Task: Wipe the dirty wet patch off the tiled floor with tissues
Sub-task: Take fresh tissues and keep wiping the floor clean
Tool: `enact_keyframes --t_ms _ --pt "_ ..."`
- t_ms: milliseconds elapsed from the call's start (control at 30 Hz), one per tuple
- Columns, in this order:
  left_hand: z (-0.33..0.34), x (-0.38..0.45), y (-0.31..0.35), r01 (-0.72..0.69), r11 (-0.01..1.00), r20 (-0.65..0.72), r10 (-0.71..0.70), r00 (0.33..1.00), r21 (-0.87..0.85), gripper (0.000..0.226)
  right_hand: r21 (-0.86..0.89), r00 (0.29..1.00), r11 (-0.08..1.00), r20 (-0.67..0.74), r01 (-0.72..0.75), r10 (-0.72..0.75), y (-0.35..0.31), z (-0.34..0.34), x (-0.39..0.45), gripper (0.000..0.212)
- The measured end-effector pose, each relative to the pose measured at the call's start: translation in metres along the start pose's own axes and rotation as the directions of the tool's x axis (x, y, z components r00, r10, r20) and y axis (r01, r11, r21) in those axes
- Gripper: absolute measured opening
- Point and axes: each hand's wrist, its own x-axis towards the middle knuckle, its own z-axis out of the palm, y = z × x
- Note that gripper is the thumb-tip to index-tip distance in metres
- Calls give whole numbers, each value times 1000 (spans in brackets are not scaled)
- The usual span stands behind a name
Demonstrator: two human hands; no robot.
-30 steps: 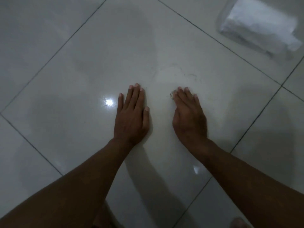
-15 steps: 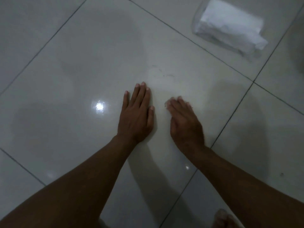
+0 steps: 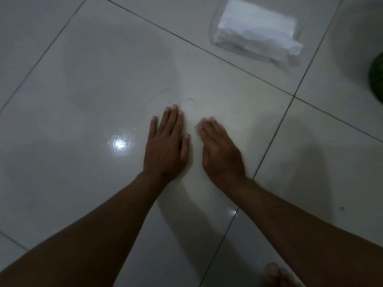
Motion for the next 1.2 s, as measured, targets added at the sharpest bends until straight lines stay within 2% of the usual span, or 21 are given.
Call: enact_keyframes --t_ms 67,100,200,300,367,467,567,667,733,800,867,967,1033,1100,1200 --pt "-2 0 -1 7 1000 -2 -7 1000 -27 60 -4 993 994 25 114 -113 5 -2 -1 41" --pt "-4 1 -2 18 999 -9 -18 1000 -39 61 -5 995 995 11 98 -98 8 -2 4 41" --pt "-12 4 -14 69 997 -39 -71 997 -32 62 1 993 995 -68 -99 99 6 12 35 42" --pt "-19 6 -32 123 992 -28 -123 992 21 65 24 977 977 -42 -210 211 -12 30 72 46" --pt "-21 5 -43 143 988 -17 -142 990 52 66 31 991 991 16 -132 132 -25 35 77 50" --pt "-19 1 -51 150 987 -6 -150 989 65 67 18 979 992 159 126 -127 -35 28 54 52" --pt "-19 0 -52 157 986 -9 -157 988 51 67 -61 953 969 209 238 -221 -21 19 47 56" --pt "-21 1 -52 150 988 -3 -150 989 24 67 -107 987 988 132 108 -94 -15 25 65 58" --pt "-23 0 -56 167 986 -4 -167 986 17 67 -49 996 999 90 -19 23 -23 34 86 59" --pt "-26 -1 -61 195 981 -13 -194 981 12 67 18 989 996 120 -90 87 -34 43 104 58" --pt "-28 -2 -67 214 977 -24 -214 977 13 68 50 989 997 135 -63 56 -41 49 112 57" --pt "-31 -6 -79 255 967 -33 -254 967 26 68 44 972 987 171 153 -158 -42 49 96 58" --pt "-33 -9 -86 270 962 -34 -269 963 33 69 38 954 973 190 229 -232 -35 42 85 57" --pt "-36 -13 -90 271 962 -36 -270 962 30 71 6 966 977 152 212 -210 -30 41 83 55" --pt "-37 -18 -94 281 960 -21 -280 960 25 71 5 996 1000 83 30 -30 -40 53 97 52"
